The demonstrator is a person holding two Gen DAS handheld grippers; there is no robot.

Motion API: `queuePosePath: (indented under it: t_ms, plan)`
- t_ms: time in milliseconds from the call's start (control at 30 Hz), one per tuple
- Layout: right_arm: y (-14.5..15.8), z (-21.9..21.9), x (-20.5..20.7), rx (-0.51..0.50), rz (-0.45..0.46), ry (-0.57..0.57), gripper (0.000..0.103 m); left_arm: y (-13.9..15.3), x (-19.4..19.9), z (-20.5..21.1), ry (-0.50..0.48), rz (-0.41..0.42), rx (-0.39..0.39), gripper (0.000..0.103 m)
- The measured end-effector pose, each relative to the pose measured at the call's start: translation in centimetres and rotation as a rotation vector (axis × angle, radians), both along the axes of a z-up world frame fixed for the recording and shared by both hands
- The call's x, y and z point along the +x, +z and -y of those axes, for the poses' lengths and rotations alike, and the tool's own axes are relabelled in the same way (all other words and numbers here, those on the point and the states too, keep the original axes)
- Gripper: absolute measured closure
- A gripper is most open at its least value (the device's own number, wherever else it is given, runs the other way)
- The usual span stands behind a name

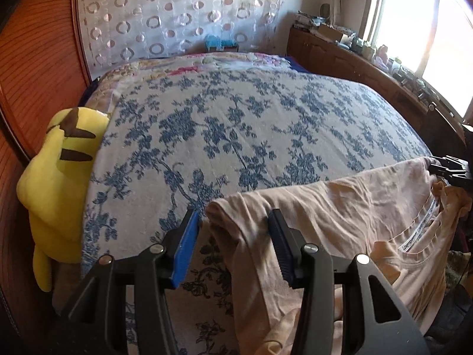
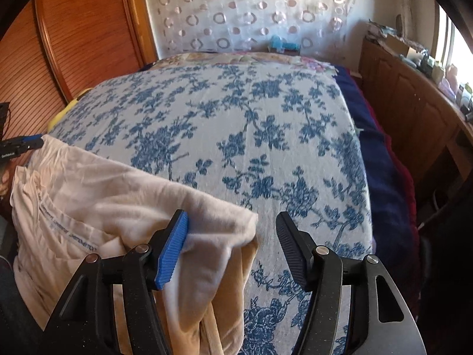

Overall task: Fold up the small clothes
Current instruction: 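Lift the beige shirt's hem high with both grippers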

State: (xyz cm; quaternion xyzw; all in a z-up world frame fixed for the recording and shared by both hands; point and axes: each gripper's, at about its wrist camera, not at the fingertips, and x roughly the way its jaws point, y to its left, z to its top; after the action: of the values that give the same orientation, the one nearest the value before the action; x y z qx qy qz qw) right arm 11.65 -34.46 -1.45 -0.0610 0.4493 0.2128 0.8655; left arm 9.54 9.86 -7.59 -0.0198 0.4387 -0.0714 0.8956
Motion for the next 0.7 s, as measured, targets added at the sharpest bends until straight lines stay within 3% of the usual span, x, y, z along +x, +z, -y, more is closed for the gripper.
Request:
queuePosePath:
  t_ms: [300,333,400,433,467,500,567,667,700]
  plan:
    - [-0.5,-0.5,-0.6,-0.022,-0.011,0.016,0.041,-1.1,0.5,0.0,-0.032,-0.023,-0.026,0.055]
    - [-0.6,-0.7,-0.8,-0.032,-0.008,0.023,0.044,-1.1,0.6,0.2,-0.044,-0.023,-0.01,0.055]
    - [-0.4,-1.1,-1.0,-0.026,-0.011,0.047,0.066,-0.9,1.1,0.5,-0.066,-0.041,0.007,0.055]
    - [-0.4,-1.3,-1.1,-0.022,-0.016,0.061,0.069,-0.8,1.3,0.6,-0.074,-0.05,0.008,0.056]
    - [-0.3,-1.5,-1.2,-0.033,-0.016,0.066,0.074,-0.8,1.4,0.7,-0.083,-0.052,0.008,0.061]
    - [-0.3,-1.7,-1.2,-0.038,-0.016,0.073,0.087,-0.7,1.4,0.7,-0.101,-0.052,-0.006,0.066]
    - [-0.1,-1.9,-1.4,-0.019,-0.026,0.098,0.094,-0.6,1.1,0.8,-0.131,-0.048,-0.049,0.091]
    - [0.5,-1.9,-2.0,-0.003,0.01,0.073,0.096,0.6,-0.4,1.6,-0.128,0.012,0.023,0.094]
    - [0.9,-1.6,-2.2,0.017,0.027,0.047,0.097,1.2,-0.9,1.5,-0.123,0.033,0.011,0.094]
